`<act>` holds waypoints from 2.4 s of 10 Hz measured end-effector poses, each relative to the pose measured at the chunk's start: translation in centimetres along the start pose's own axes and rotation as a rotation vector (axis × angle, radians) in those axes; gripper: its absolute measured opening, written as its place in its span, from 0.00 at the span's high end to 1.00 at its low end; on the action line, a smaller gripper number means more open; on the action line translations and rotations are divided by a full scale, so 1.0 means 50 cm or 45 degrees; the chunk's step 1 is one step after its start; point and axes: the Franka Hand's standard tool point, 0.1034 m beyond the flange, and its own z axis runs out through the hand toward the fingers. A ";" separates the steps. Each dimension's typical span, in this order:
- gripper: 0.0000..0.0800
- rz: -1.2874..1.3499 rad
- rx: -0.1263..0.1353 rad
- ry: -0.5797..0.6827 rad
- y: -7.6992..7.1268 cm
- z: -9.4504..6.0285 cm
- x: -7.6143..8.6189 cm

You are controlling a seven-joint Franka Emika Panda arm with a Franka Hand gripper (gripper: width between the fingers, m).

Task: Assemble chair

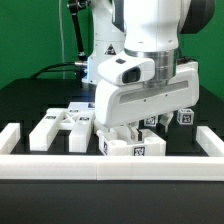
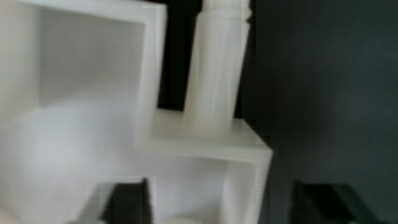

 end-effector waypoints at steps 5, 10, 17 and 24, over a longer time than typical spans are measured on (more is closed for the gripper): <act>0.96 0.000 0.000 0.000 0.000 0.000 0.000; 0.96 0.000 0.000 0.000 0.000 0.000 0.000; 0.96 0.345 -0.003 0.013 -0.067 0.004 0.056; 0.96 0.365 -0.009 0.052 -0.100 0.002 0.119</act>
Offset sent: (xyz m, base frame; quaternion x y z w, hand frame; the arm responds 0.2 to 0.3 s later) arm 0.0000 0.0000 0.0000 0.0000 0.0000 0.0000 1.0000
